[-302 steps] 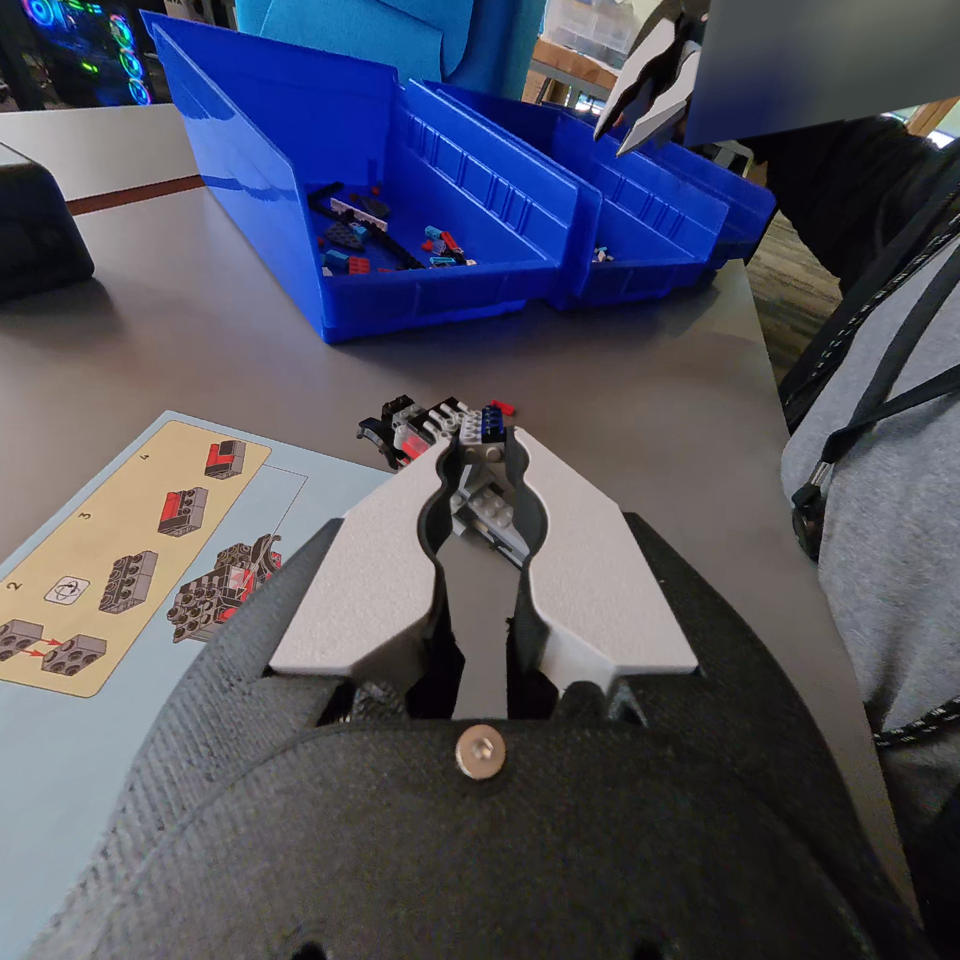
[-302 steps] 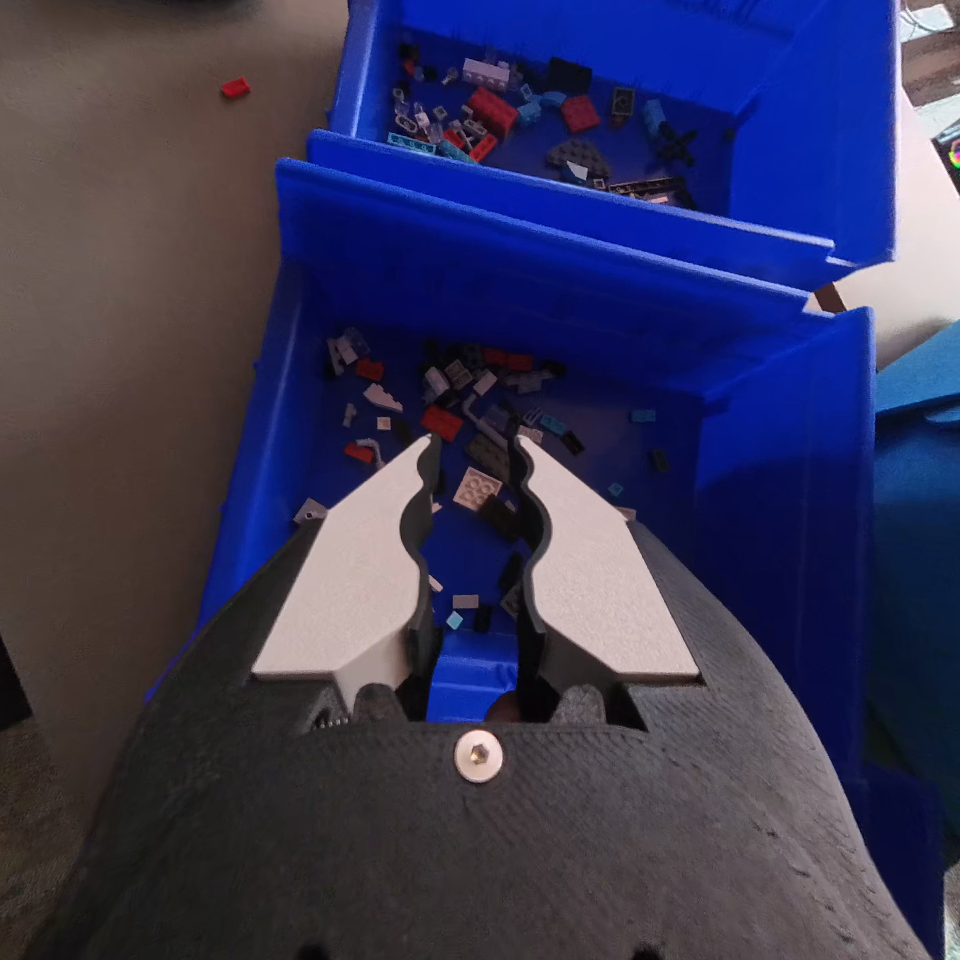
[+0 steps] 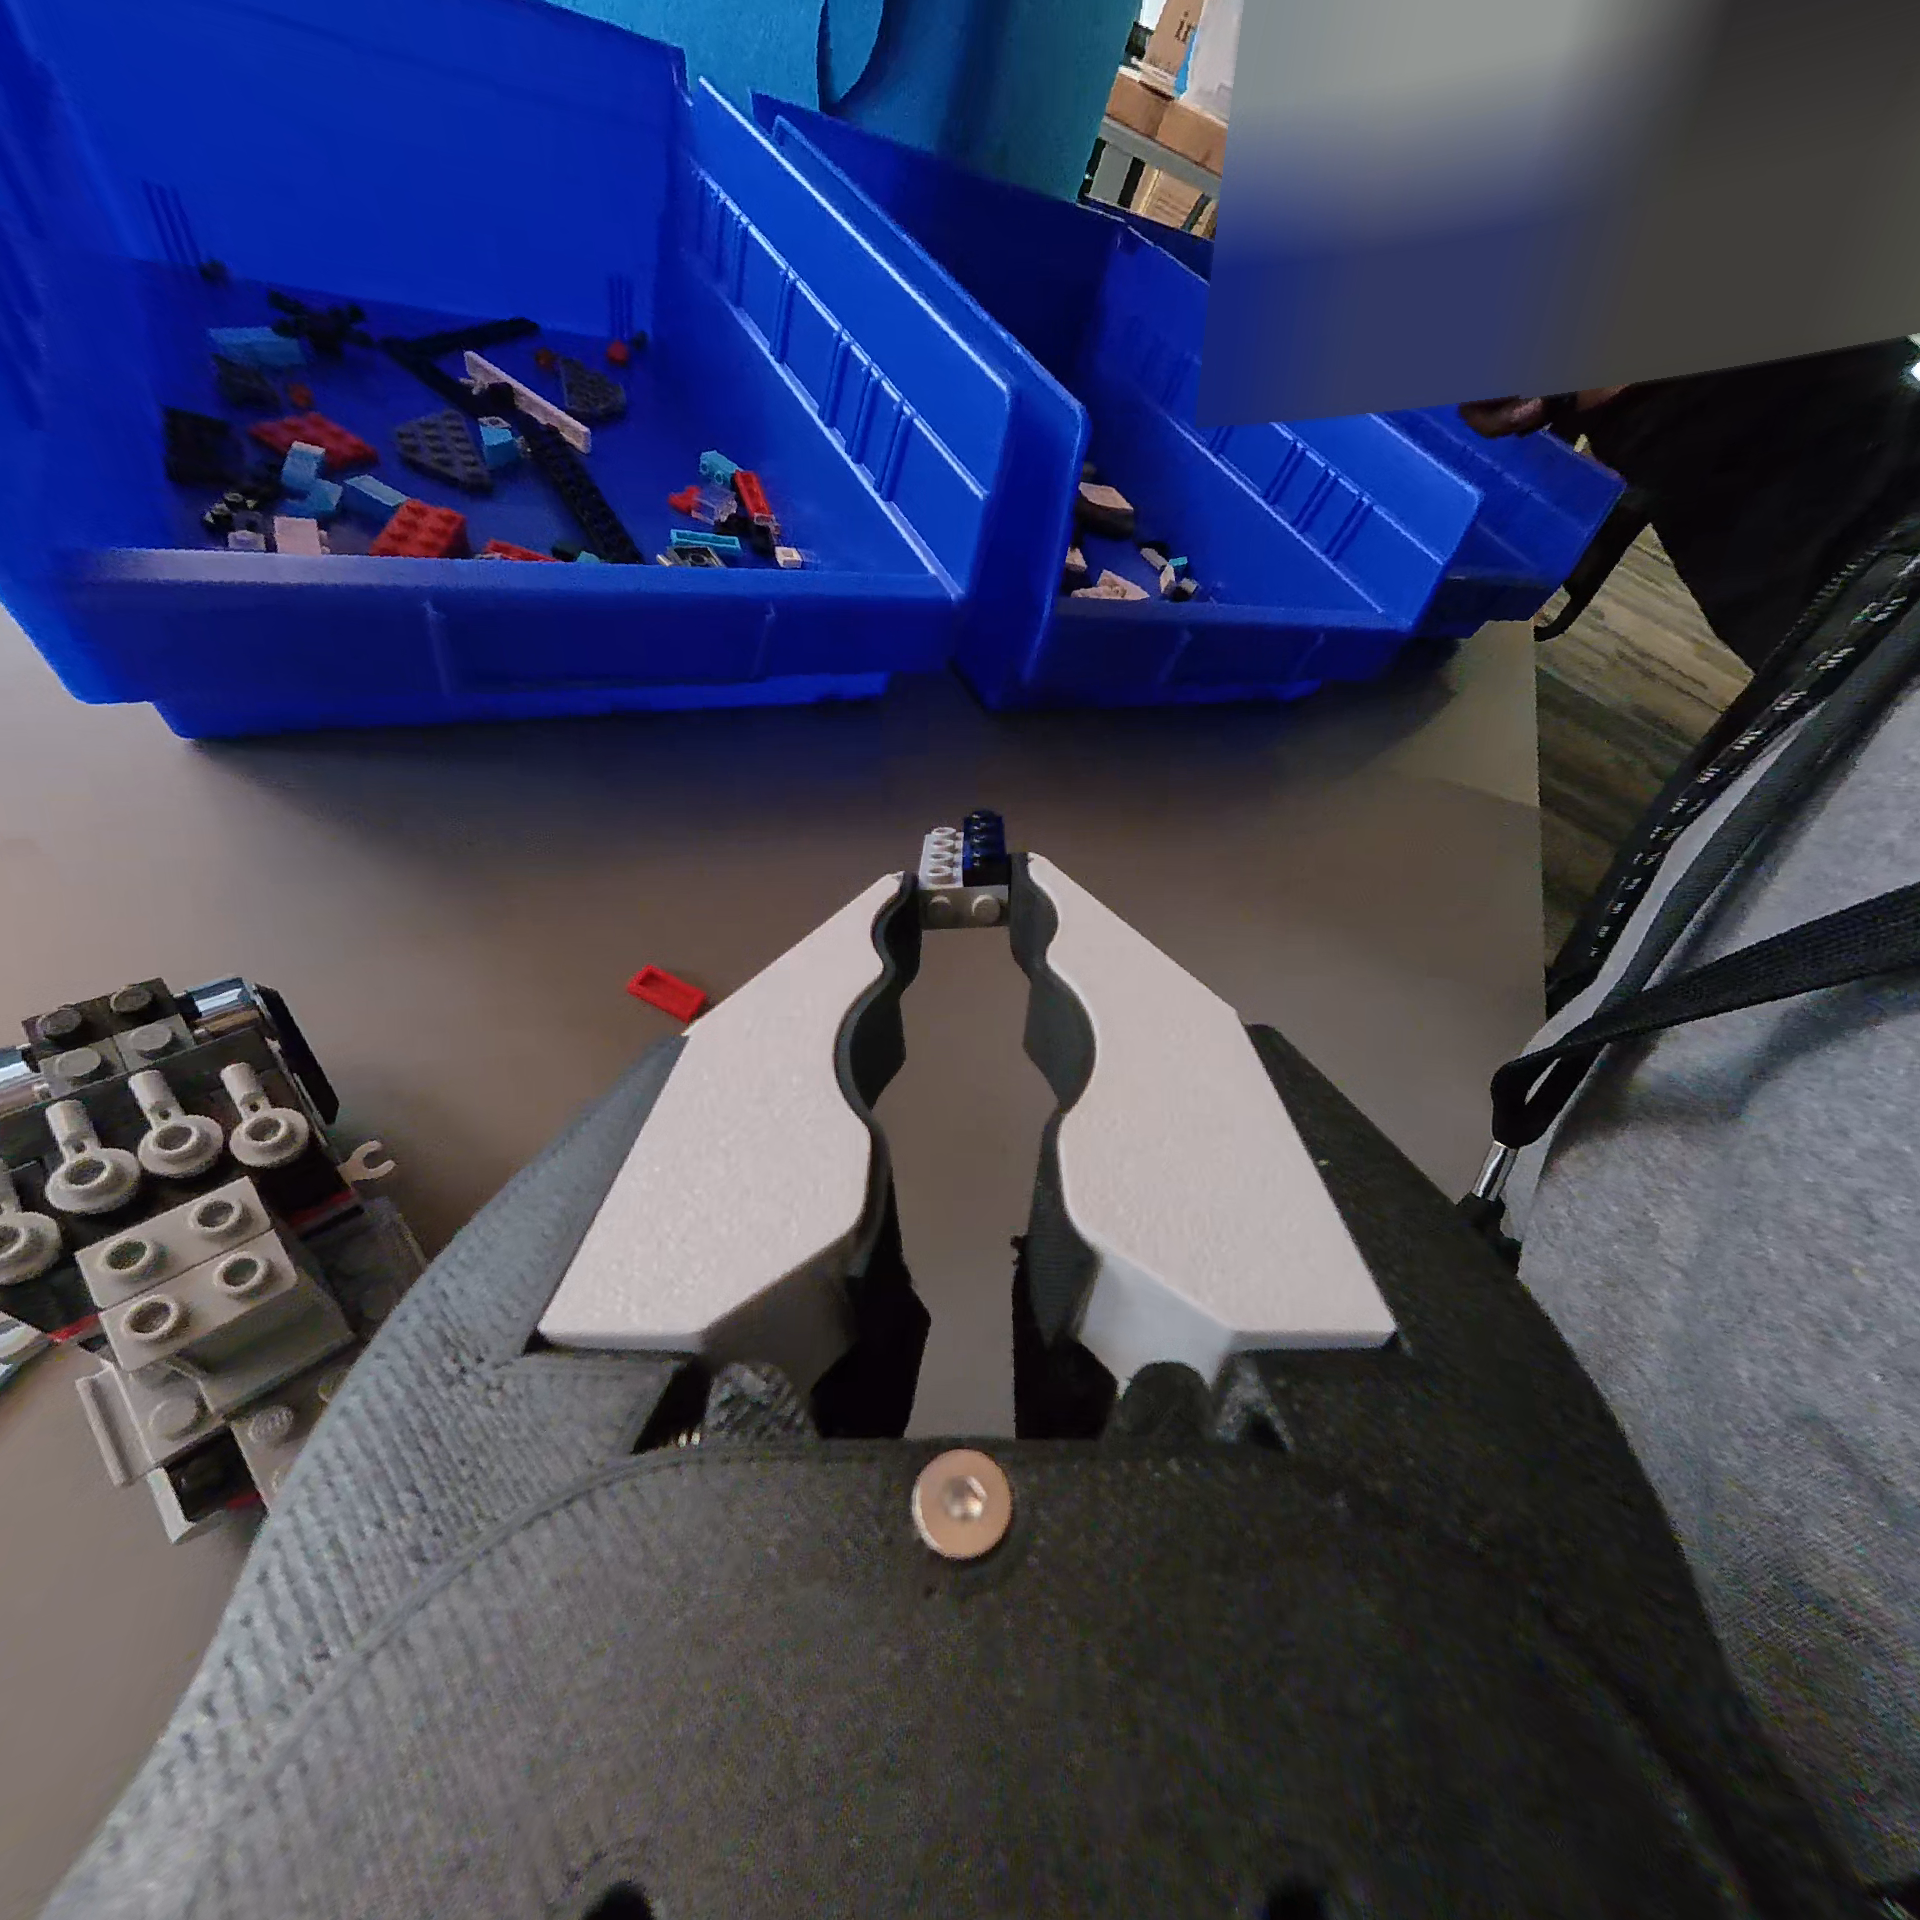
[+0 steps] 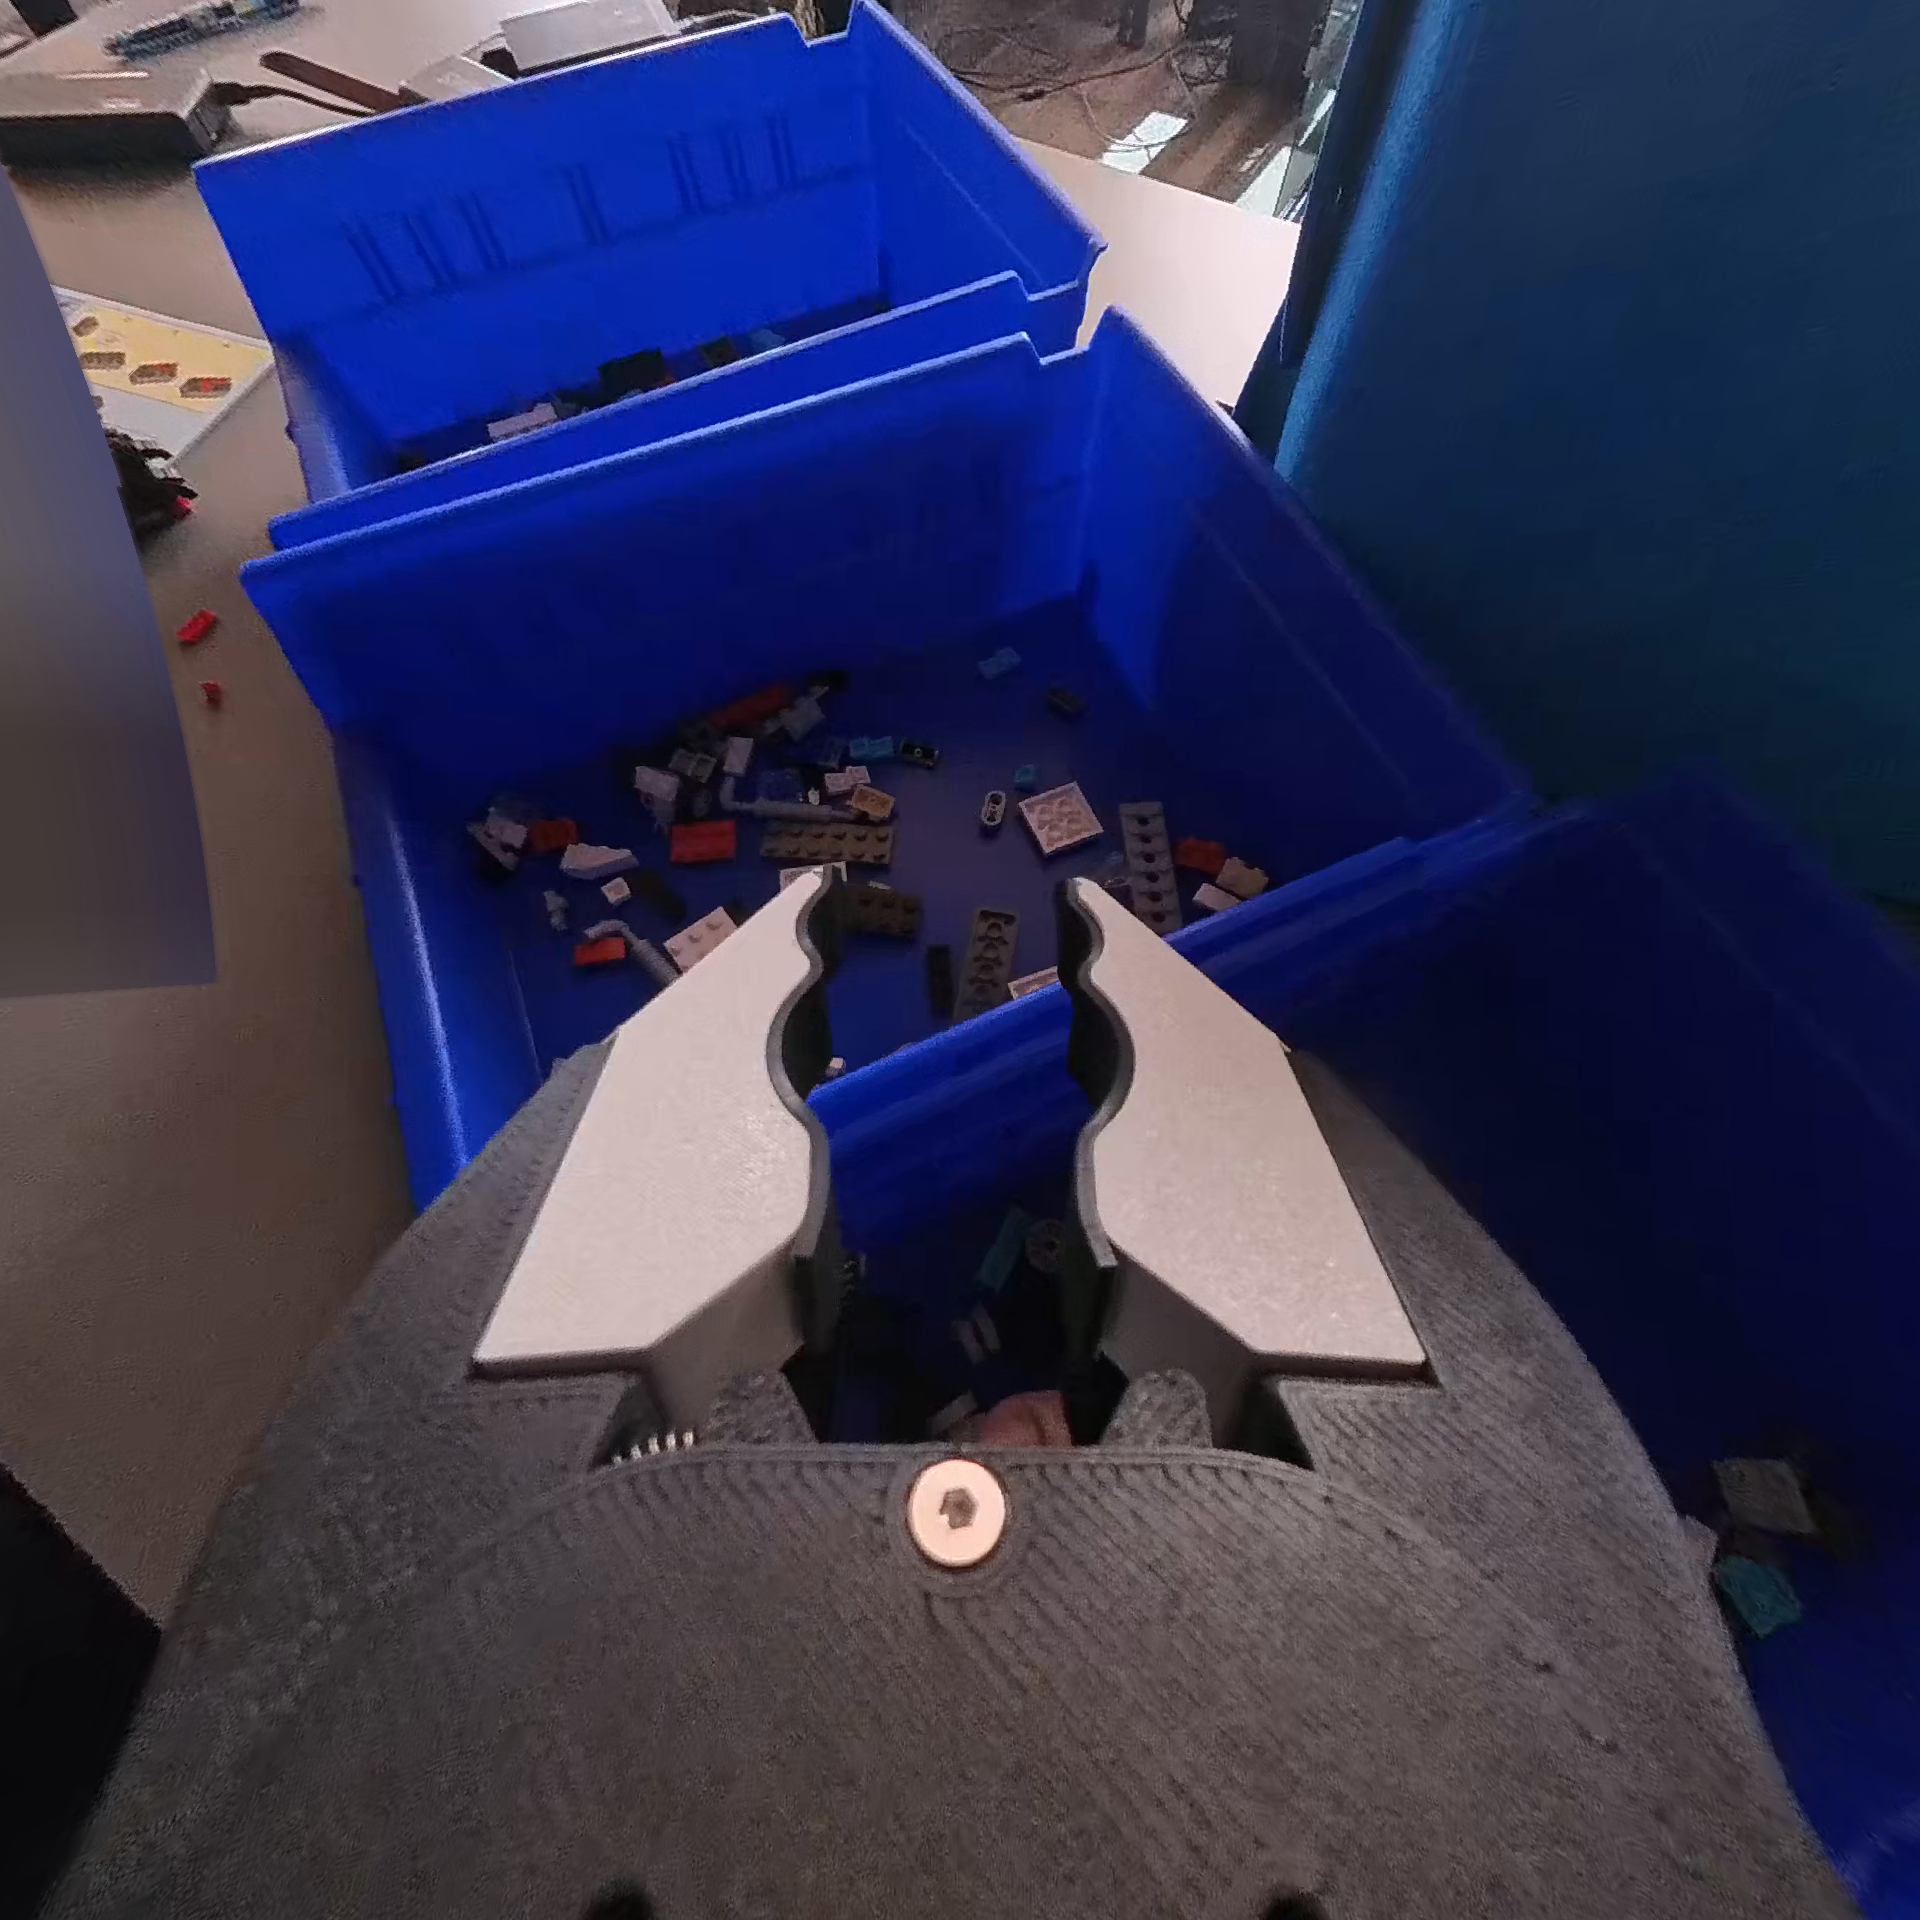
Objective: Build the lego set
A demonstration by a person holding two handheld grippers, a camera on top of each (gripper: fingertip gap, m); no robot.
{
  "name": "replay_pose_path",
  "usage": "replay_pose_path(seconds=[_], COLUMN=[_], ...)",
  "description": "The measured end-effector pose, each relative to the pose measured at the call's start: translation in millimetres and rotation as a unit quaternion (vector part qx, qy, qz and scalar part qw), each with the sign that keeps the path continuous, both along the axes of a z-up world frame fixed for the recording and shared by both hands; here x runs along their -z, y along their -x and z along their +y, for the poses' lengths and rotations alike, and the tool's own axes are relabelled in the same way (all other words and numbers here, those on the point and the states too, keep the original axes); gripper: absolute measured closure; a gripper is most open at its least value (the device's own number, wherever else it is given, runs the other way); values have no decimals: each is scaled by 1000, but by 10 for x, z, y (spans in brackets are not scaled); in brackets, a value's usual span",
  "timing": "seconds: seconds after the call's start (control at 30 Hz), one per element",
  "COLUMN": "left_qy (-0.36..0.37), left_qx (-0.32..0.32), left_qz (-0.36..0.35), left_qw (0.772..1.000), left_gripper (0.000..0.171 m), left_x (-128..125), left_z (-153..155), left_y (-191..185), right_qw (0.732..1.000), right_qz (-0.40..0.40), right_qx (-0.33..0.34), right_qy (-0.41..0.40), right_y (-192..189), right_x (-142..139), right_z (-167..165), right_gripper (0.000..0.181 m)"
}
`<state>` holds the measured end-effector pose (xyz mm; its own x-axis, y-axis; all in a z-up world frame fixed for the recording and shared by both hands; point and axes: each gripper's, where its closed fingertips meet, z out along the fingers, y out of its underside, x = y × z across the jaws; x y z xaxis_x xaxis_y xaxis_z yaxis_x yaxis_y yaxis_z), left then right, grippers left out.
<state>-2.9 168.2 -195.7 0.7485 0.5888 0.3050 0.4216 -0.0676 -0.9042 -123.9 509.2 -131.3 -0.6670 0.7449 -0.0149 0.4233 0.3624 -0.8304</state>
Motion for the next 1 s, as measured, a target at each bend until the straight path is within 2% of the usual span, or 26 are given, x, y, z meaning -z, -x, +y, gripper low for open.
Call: replay_pose_path(seconds=[0.57, 0.77, 1.0], left_qy=[9, 14, 10], left_qx=[4, 17, 32], left_qz=[-14, -13, -24], left_qw=[1000, 1000, 999], left_gripper=[154, 154, 154], left_x=[51, 61, 76], left_z=[21, 65, 86], left_y=[26, 25, 23], right_qw=[1000, 998, 987], right_qz=[-8, -39, -121], right_qx=[20, 36, 24], right_qy=[-3, -23, -107], right_y=[-50, -205, -671], right_x=[6, 61, 213], right_z=[207, 562, 1132], right_gripper=[139, 138, 138])
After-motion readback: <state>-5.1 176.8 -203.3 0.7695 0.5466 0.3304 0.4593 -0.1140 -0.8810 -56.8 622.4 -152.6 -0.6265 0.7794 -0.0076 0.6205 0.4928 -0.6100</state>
